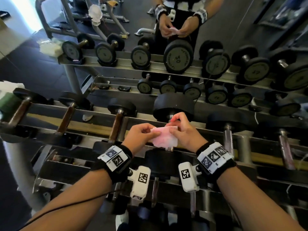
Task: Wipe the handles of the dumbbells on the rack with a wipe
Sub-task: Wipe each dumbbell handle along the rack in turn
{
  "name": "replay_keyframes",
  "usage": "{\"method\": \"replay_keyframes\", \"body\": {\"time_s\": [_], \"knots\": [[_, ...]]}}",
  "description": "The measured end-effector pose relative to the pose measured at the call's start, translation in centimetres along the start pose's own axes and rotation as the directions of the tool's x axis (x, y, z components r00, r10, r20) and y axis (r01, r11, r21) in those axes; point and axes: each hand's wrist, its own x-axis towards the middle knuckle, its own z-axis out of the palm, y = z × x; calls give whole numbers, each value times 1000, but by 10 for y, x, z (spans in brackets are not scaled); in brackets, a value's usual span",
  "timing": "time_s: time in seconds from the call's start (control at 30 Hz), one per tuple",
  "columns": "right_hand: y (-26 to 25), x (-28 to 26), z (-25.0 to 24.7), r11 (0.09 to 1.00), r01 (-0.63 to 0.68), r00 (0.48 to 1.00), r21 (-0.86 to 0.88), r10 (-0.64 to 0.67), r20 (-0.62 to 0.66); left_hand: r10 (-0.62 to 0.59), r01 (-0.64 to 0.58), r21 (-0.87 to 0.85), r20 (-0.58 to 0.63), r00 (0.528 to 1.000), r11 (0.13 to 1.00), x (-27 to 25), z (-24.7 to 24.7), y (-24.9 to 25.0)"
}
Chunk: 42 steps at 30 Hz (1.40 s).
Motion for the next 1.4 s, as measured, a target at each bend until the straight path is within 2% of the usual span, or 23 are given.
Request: {"method": "replay_keyframes", "body": {"time_s": [0.1, 0.2, 0.33, 0.43, 0.53, 0.73, 0.9, 1.03, 1.13, 1.2, 1.3, 1.4], "knots": [[-3, -3, 12, 1000, -14, 998, -11, 13, -57, -14, 15, -26, 41, 999, 1000, 9, -9, -8], [-4, -8, 21, 999, -45, 989, -6, 44, -139, -93, 99, -56, 101, 991, 993, 23, -12, -17], [6, -24, 23, 993, -107, 975, -54, 94, -200, -118, 100, 190, 88, 989, 977, 43, -22, -30], [15, -48, 20, 971, -150, 973, -188, 111, -201, -107, 79, 223, 116, 987, 972, 55, -27, -32], [18, -68, 20, 954, -191, 972, -229, 151, -179, -149, 123, 184, 135, 979, 975, 69, -20, -36], [23, -87, 30, 968, -240, 944, -73, 215, -252, -129, 143, -44, 225, 966, 989, 85, 3, -39], [33, -94, 40, 959, -275, 918, 62, 282, -279, -27, 24, 14, 331, 943, 1000, 82, 12, -40], [42, -96, 56, 958, -282, 915, -57, 250, -316, -19, -9, 70, 394, 919, 998, 60, 13, -51], [43, -97, 64, 960, -268, 912, -82, 225, -343, -14, -37, 108, 438, 899, 993, 64, 8, -53], [45, -98, 64, 963, -257, 912, -83, 214, -349, -34, 11, 56, 438, 899, 998, 76, 10, -50], [48, -98, 64, 964, -256, 908, -67, 216, -360, -91, 117, -50, 362, 928, 992, 97, 17, -44], [47, -99, 66, 965, -259, 904, -43, 226, -362, -55, 75, -39, 376, 925, 996, 97, 20, -47]]}}
